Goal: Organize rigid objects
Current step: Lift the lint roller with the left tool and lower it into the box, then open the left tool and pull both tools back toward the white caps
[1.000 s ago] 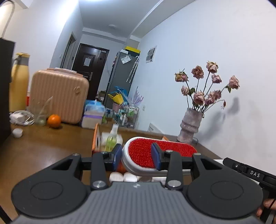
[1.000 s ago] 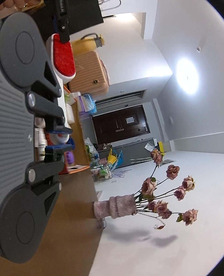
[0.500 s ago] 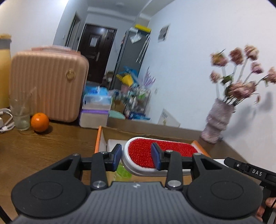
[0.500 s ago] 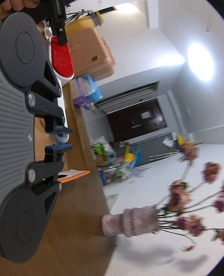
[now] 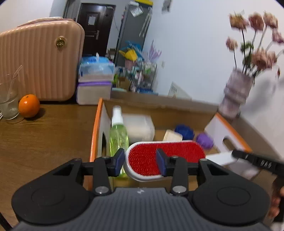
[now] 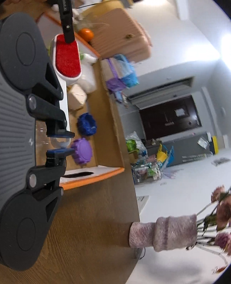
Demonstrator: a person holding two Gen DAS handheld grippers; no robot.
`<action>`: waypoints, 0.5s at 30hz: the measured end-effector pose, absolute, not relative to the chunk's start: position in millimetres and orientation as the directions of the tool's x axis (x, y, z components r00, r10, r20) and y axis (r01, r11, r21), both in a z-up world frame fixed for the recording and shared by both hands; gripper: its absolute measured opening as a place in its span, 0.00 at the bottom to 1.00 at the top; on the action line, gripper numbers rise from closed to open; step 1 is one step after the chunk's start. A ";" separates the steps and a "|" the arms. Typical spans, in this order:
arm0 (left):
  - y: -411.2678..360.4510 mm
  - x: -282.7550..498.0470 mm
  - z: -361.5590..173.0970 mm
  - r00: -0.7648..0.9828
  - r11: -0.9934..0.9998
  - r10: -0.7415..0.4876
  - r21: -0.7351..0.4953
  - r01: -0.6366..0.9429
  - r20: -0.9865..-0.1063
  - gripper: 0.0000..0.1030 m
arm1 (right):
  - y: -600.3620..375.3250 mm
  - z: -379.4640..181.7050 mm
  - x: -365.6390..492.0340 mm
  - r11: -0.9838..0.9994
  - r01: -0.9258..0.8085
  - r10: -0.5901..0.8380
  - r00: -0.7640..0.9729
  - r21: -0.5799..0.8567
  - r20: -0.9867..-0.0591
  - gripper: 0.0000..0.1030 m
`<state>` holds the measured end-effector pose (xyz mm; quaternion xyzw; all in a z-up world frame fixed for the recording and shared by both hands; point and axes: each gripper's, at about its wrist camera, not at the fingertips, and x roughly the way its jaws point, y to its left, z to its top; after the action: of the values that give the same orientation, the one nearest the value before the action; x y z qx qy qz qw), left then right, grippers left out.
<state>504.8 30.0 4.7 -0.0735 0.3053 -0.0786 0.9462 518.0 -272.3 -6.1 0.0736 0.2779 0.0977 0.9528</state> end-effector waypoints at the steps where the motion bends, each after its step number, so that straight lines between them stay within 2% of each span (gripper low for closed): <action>1: 30.0 504.1 1.1 0.792 0.975 -0.206 -0.190 0.115 -0.575 0.46 | -271.0 -6.2 515.8 0.971 -0.153 0.227 0.824 0.182 -0.519 0.12; 6: 32.1 498.4 -0.9 0.790 0.972 -0.215 -0.200 0.120 -0.574 0.48 | -270.2 -7.7 509.4 0.963 -0.176 0.259 0.805 0.203 -0.534 0.13; 9: 31.8 493.5 6.4 0.796 0.977 -0.200 -0.180 0.116 -0.572 0.53 | -270.8 -2.8 506.2 0.964 -0.169 0.255 0.803 0.205 -0.539 0.15; 11: 30.9 492.2 14.4 0.801 0.982 -0.177 -0.152 0.109 -0.572 0.61 | -270.6 5.5 504.9 0.965 -0.173 0.253 0.803 0.195 -0.540 0.17; 12: 30.2 493.0 18.5 0.799 0.984 -0.170 -0.141 0.108 -0.576 0.65 | -270.8 12.0 505.0 0.965 -0.179 0.257 0.801 0.194 -0.540 0.20; 13: 29.3 494.1 22.5 0.798 0.987 -0.158 -0.126 0.104 -0.581 0.80 | -271.3 17.4 506.7 0.962 -0.190 0.269 0.796 0.198 -0.542 0.25; 14: 28.0 495.5 25.5 0.801 0.989 -0.147 -0.107 0.104 -0.581 0.88 | -271.4 22.8 510.9 0.959 -0.200 0.280 0.782 0.201 -0.557 0.38; 15: 25.9 497.6 27.1 0.801 0.992 -0.129 -0.081 0.101 -0.585 0.89 | -270.2 27.2 515.6 0.960 -0.204 0.279 0.769 0.193 -0.575 0.49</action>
<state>497.6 25.9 27.1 -0.0226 0.3097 -0.0607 0.9486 515.6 -270.2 27.2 0.0598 0.3143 0.1286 0.9387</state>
